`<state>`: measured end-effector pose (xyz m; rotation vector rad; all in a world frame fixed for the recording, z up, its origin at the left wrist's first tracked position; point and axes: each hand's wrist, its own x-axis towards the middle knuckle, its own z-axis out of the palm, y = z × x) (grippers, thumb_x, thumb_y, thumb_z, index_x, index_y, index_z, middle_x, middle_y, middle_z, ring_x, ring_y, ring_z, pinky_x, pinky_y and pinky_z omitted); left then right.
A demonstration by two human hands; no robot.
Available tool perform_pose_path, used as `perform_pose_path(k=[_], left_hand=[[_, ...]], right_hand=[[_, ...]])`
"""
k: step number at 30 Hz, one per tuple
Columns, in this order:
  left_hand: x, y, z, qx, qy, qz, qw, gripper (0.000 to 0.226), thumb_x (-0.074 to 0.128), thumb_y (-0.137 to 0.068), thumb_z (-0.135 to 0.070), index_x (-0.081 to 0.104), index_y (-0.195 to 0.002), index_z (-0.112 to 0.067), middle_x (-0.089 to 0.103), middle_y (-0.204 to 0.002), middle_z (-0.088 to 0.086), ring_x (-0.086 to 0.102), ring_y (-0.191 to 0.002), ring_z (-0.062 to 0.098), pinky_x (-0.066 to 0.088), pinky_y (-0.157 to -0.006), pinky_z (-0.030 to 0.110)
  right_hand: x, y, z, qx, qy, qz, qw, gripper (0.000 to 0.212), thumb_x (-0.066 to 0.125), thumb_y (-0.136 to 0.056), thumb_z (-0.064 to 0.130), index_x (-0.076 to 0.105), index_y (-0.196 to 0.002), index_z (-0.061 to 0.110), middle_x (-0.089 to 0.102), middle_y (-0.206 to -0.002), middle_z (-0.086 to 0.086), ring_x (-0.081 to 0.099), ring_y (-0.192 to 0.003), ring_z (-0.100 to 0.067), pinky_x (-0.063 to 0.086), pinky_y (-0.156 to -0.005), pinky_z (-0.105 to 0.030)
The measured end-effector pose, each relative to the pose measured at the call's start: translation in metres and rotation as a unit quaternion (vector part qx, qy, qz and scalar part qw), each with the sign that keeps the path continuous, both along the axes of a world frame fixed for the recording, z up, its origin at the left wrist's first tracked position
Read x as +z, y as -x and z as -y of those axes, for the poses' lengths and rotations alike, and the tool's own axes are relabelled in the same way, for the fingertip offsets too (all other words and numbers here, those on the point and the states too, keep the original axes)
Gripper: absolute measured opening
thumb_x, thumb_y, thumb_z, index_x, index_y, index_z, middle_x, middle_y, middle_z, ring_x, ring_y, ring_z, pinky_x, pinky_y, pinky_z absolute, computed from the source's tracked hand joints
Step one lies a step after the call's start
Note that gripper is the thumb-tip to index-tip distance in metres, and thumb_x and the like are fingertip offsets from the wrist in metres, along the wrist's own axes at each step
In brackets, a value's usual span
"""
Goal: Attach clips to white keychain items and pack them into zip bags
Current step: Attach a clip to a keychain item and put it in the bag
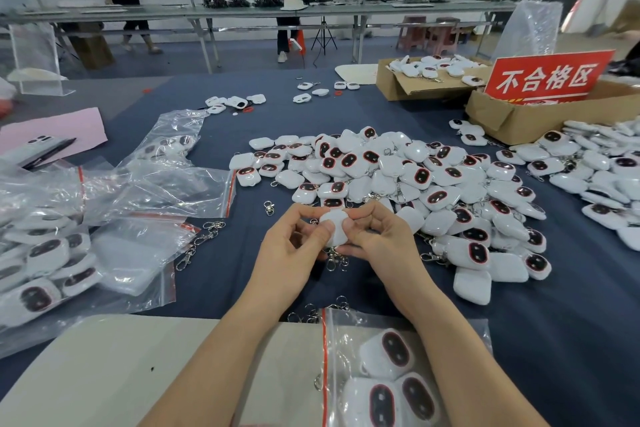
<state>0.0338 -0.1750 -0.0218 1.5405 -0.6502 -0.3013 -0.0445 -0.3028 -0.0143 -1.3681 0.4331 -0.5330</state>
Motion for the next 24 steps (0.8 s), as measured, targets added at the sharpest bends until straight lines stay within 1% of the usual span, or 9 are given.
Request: perform_pose_path(k=[2, 6, 10, 14, 18, 20, 24], left_hand=[[-0.0004, 0.0, 0.0003, -0.001, 0.002, -0.002, 1.0, 0.018, 0.068, -0.096, -0.021, 0.07, -0.098, -0.038, 0.065, -0.07, -0.014, 0.066, -0.069, 0.008, 0.053, -0.066, 0.016], [-0.0005, 0.0, 0.0018, 0.001, 0.003, 0.001, 1.0, 0.015, 0.067, -0.096, -0.017, 0.071, -0.102, -0.03, 0.064, -0.069, -0.015, 0.063, -0.071, 0.002, 0.056, -0.07, 0.018], [-0.0011, -0.0002, 0.0008, 0.001, 0.0, 0.004, 1.0, 0.014, 0.067, -0.097, -0.015, 0.071, -0.103, -0.027, 0.063, -0.067, -0.017, 0.061, -0.069, 0.0, 0.054, -0.069, 0.016], [-0.0022, -0.0013, 0.0015, -0.001, 0.01, -0.011, 1.0, 0.016, 0.068, -0.096, -0.013, 0.072, -0.102, -0.027, 0.063, -0.067, -0.016, 0.061, -0.067, 0.0, 0.057, -0.07, 0.019], [-0.003, -0.0023, 0.0023, -0.001, 0.008, -0.007, 1.0, 0.018, 0.068, -0.096, -0.014, 0.073, -0.1, -0.03, 0.064, -0.067, -0.017, 0.062, -0.066, -0.001, 0.056, -0.069, 0.018], [-0.0038, -0.0028, 0.0021, 0.0, 0.006, -0.006, 1.0, 0.02, 0.068, -0.096, -0.015, 0.073, -0.098, -0.034, 0.065, -0.068, -0.015, 0.064, -0.07, 0.002, 0.059, -0.071, 0.023], [-0.005, -0.0044, 0.002, 0.002, -0.005, -0.001, 1.0, 0.02, 0.069, -0.096, -0.018, 0.073, -0.098, -0.037, 0.066, -0.071, -0.013, 0.067, -0.074, 0.008, 0.062, -0.082, 0.04]], right_hand=[[0.0, -0.0006, 0.0001, -0.003, 0.001, 0.0, 1.0, 0.036, 0.065, -0.093, -0.002, 0.069, -0.07, 0.025, 0.071, -0.076, 0.0, 0.071, -0.076, -0.013, 0.06, -0.066, -0.025], [-0.001, -0.0011, 0.0004, -0.006, 0.0, 0.002, 1.0, 0.022, 0.063, -0.093, -0.004, 0.063, -0.079, 0.013, 0.071, -0.089, -0.01, 0.07, -0.083, -0.019, 0.061, -0.068, -0.026], [-0.001, -0.0004, 0.0007, -0.003, -0.003, -0.004, 1.0, 0.014, 0.062, -0.094, -0.003, 0.062, -0.085, 0.007, 0.07, -0.1, -0.02, 0.07, -0.087, -0.024, 0.062, -0.073, -0.029], [-0.0013, -0.0004, 0.0009, -0.001, -0.007, -0.007, 1.0, 0.015, 0.061, -0.095, -0.004, 0.061, -0.085, 0.007, 0.069, -0.1, -0.02, 0.07, -0.087, -0.024, 0.063, -0.075, -0.032], [-0.002, 0.0002, 0.0012, 0.002, -0.012, -0.004, 1.0, 0.019, 0.061, -0.095, -0.004, 0.059, -0.081, 0.009, 0.069, -0.095, -0.017, 0.07, -0.087, -0.024, 0.063, -0.074, -0.031], [-0.0024, 0.0002, 0.0013, 0.004, -0.012, -0.002, 1.0, 0.022, 0.061, -0.095, -0.004, 0.059, -0.079, 0.011, 0.069, -0.094, -0.016, 0.07, -0.086, -0.024, 0.063, -0.073, -0.03], [-0.0035, 0.0, 0.0018, 0.003, -0.011, -0.004, 1.0, 0.024, 0.062, -0.094, -0.004, 0.059, -0.077, 0.012, 0.07, -0.091, -0.014, 0.072, -0.085, -0.022, 0.062, -0.071, -0.029]])
